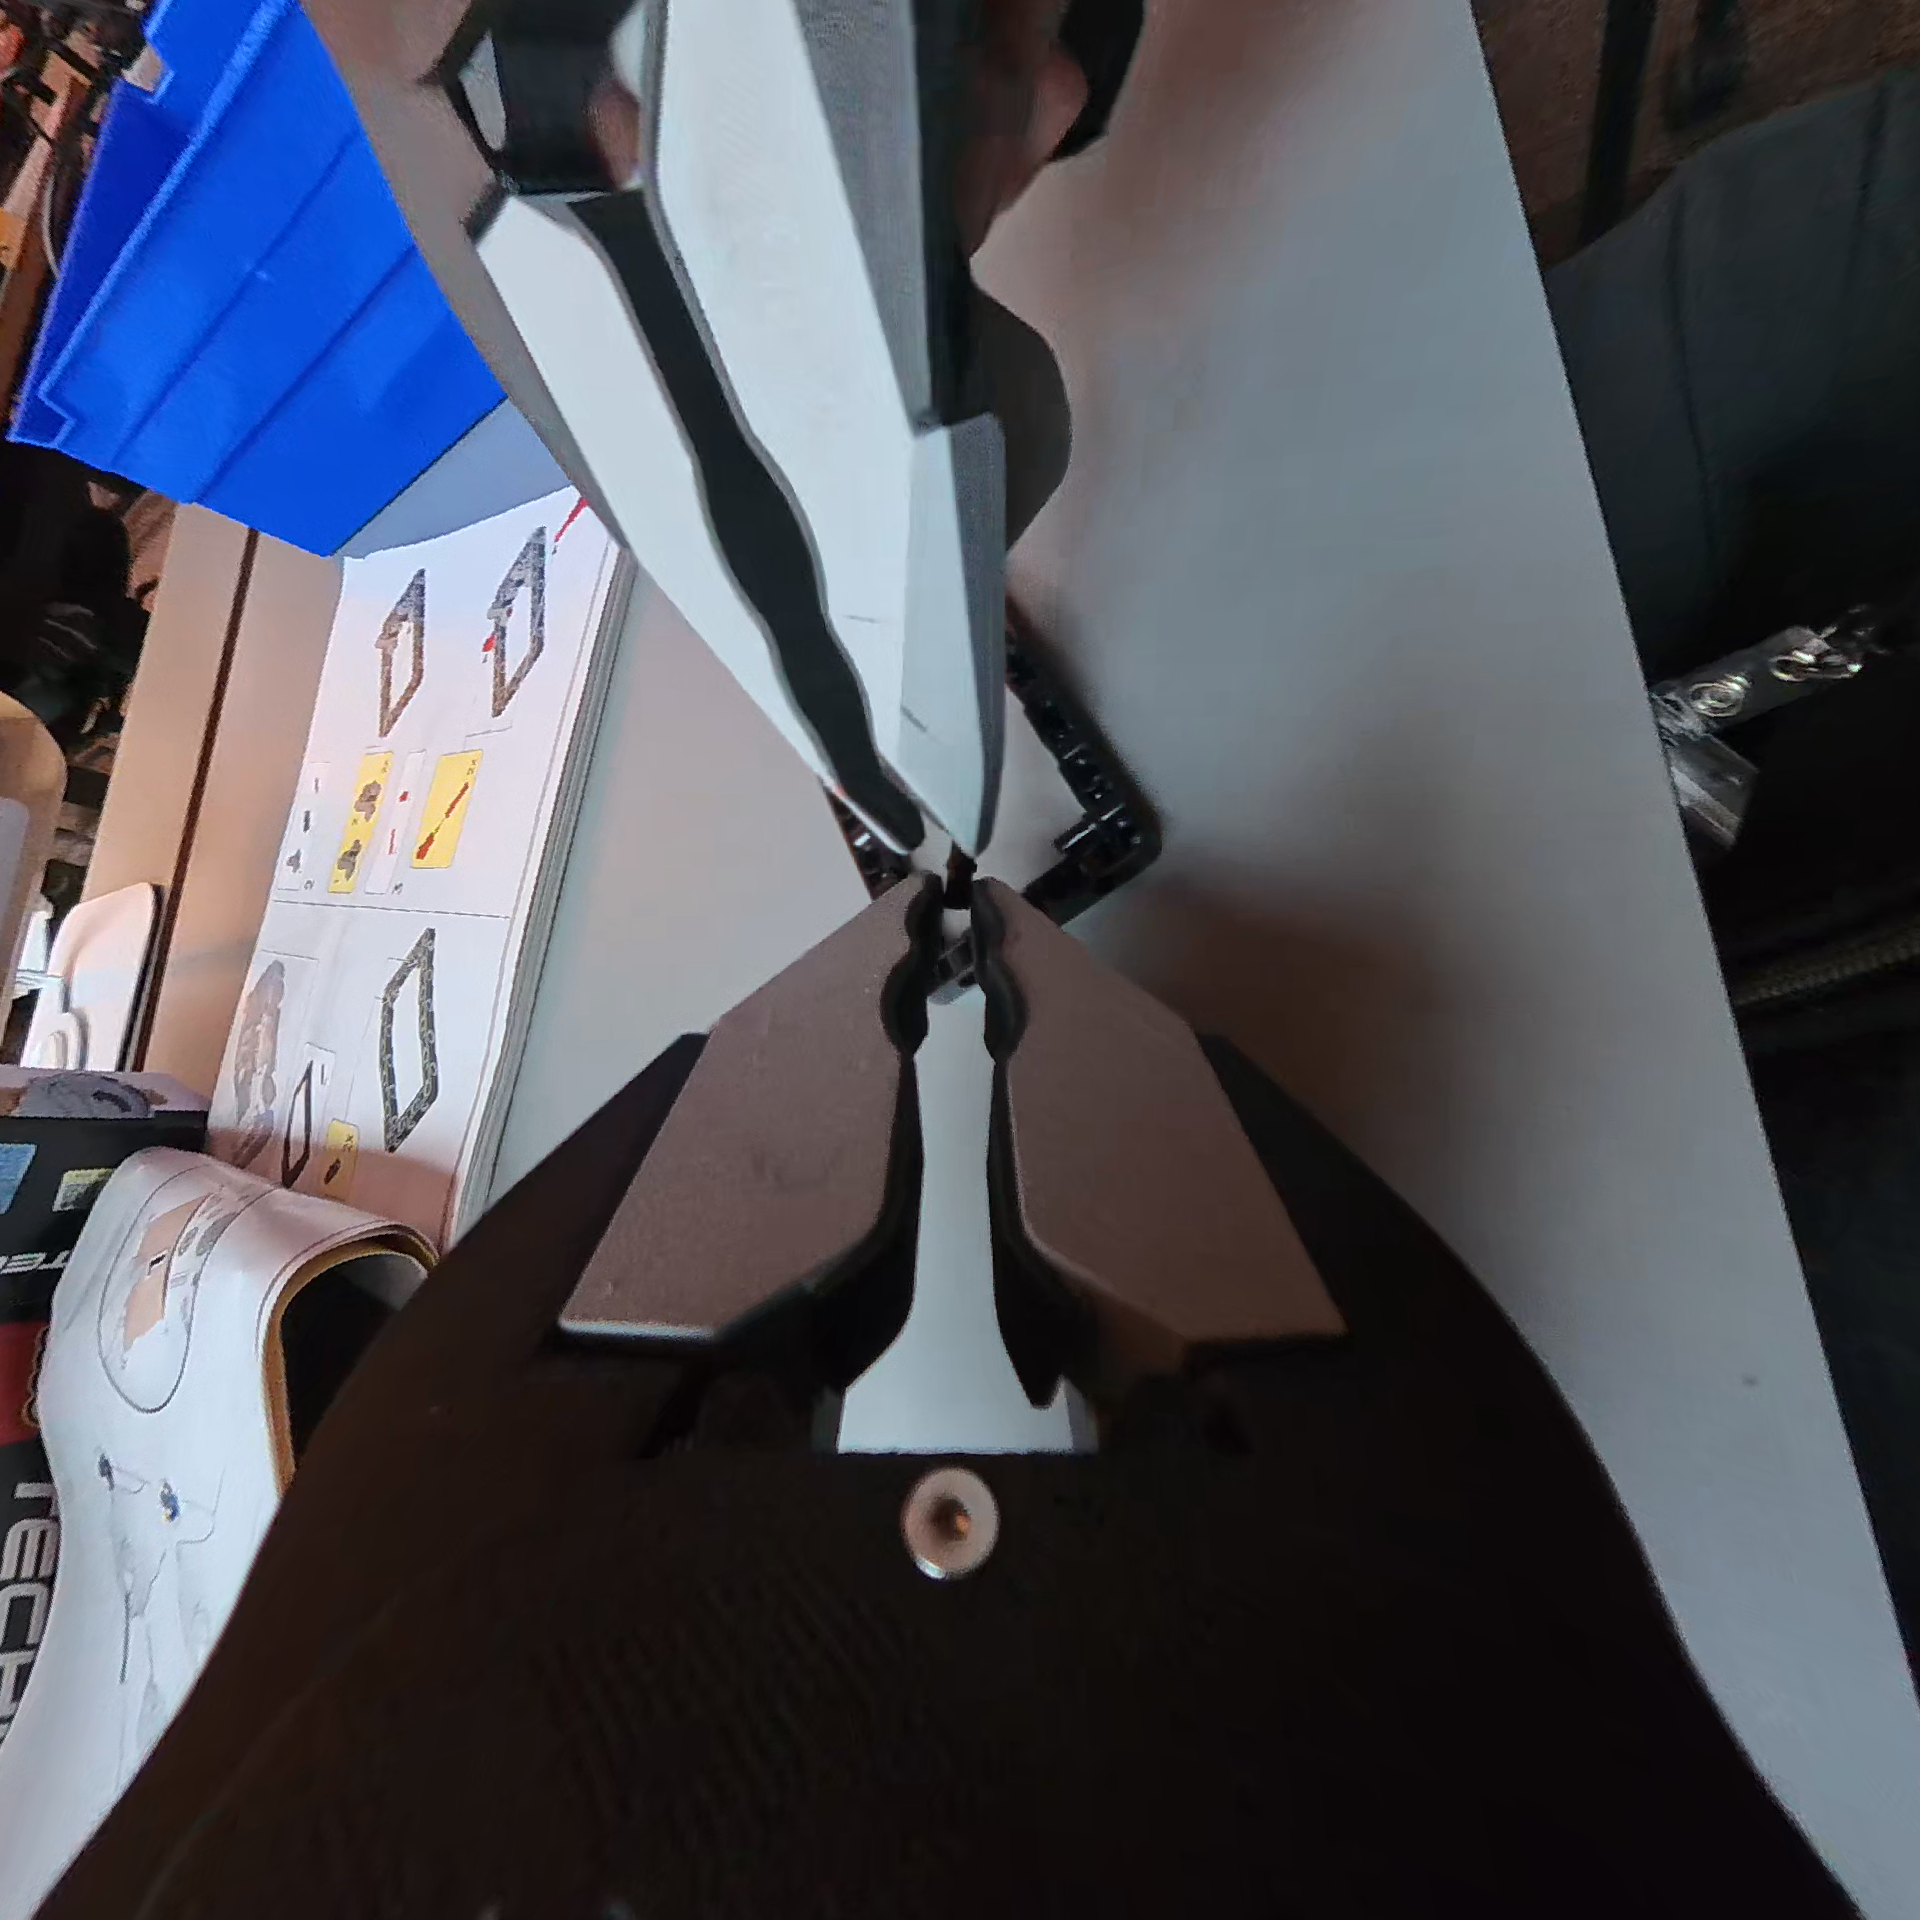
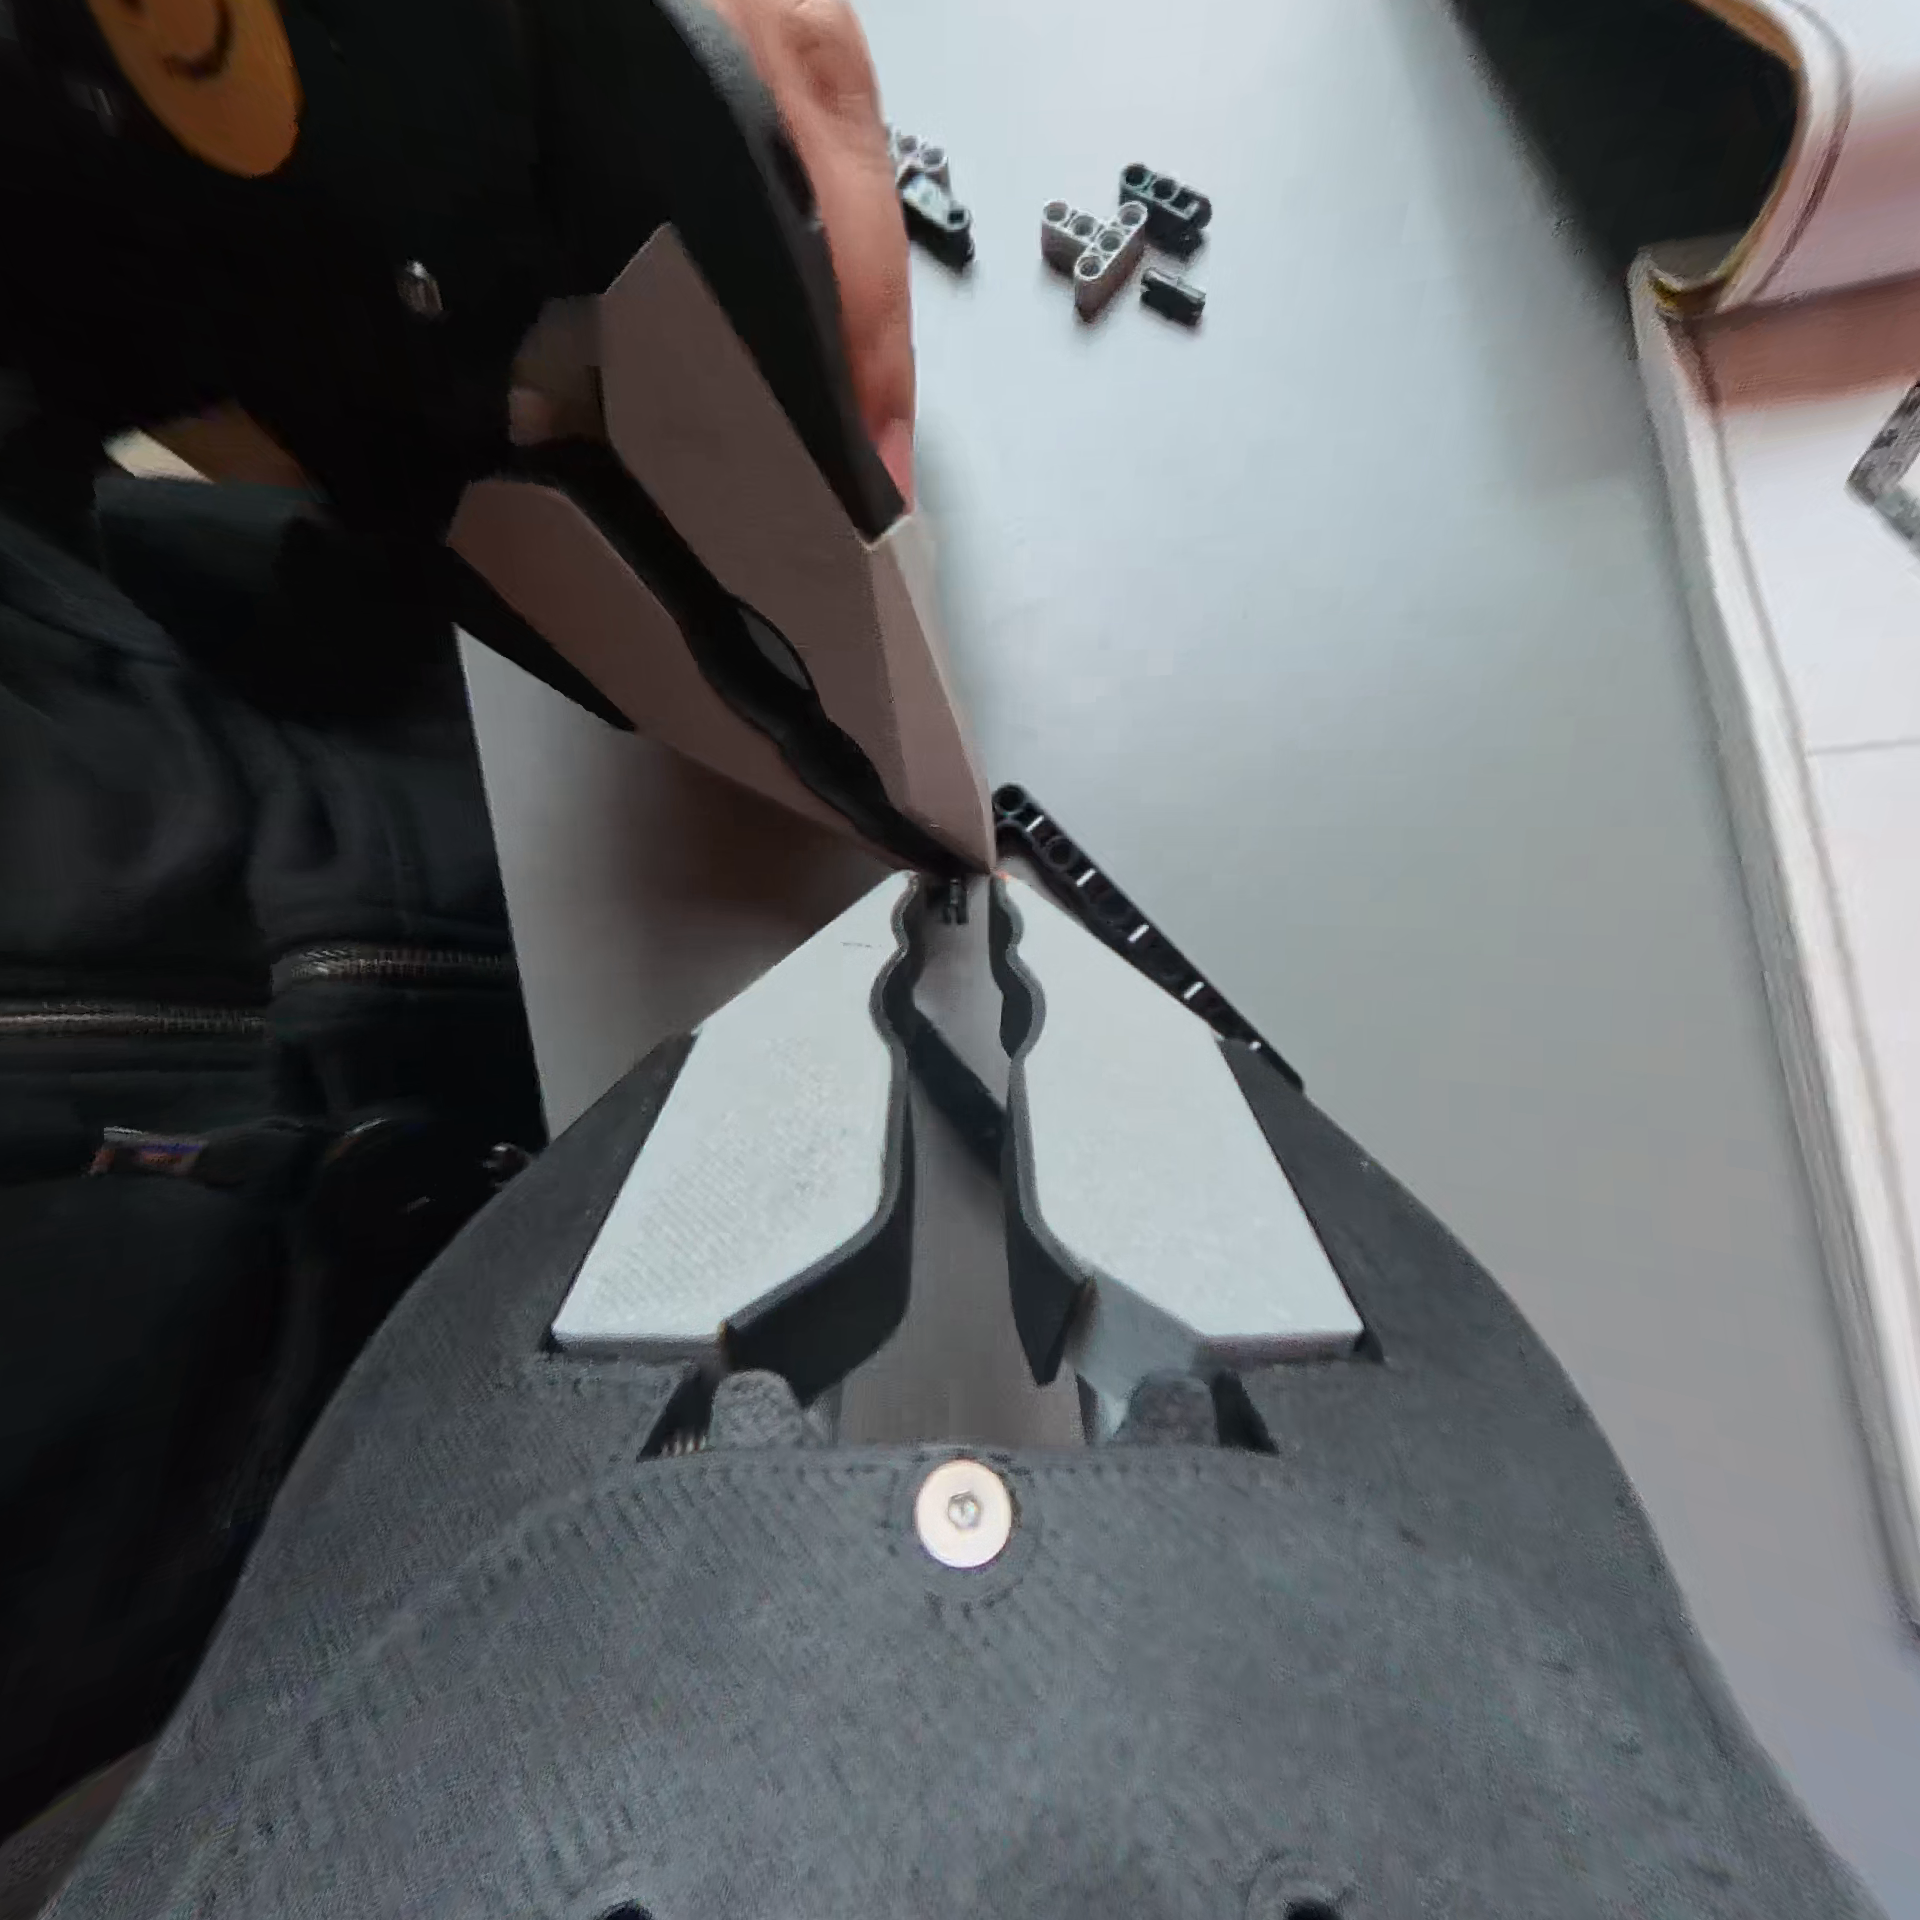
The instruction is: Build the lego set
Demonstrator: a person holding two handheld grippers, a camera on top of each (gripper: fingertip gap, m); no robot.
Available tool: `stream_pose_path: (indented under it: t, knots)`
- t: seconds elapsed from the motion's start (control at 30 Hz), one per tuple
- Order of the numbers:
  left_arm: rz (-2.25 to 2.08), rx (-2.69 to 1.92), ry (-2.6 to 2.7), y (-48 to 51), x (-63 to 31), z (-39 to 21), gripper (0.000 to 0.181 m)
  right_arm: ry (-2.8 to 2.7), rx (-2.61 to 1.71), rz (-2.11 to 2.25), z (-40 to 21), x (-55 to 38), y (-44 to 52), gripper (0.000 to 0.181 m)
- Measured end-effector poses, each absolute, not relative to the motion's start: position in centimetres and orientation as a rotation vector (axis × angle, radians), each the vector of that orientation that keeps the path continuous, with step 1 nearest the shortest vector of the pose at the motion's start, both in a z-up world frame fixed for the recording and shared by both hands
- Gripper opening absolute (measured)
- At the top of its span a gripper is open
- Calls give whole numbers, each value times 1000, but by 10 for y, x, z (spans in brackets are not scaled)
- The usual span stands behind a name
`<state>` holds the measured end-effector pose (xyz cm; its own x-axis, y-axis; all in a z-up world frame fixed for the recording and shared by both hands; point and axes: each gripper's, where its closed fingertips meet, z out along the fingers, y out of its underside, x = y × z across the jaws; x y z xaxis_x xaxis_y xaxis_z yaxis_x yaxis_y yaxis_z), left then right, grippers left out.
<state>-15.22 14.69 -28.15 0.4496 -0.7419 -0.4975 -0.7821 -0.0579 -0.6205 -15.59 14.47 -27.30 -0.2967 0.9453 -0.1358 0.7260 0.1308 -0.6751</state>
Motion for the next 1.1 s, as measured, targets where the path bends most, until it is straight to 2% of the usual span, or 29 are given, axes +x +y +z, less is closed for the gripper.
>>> stream_pose_path:
  t: [0.23, 0.53, 0.67, 0.8, 0.93, 1.1]
  knots:
    - [-12, -1832, 1289, 144, -151, -284, 2, -2211, -1410, 600, -285, -151, 143, 3]
    - [-61, -1872, 1244, 145, -153, -284, 3, -2197, -1372, 535, -288, -155, 143, 2]
    - [-93, -1921, 1203, 145, -168, -281, 24, -2157, -1506, 602, -290, -151, 147, 1]
    - [-155, -1989, 1164, 146, -180, -281, 36, -2052, -1700, 734, -286, -148, 153, 1]
    - [-110, -1983, 1196, 144, -183, -278, 41, -1977, -1829, 816, -284, -145, 156, 1]
    - [-258, -2019, 1268, 131, -180, -287, 45, -2007, -1867, 746, -296, -141, 166, 1]
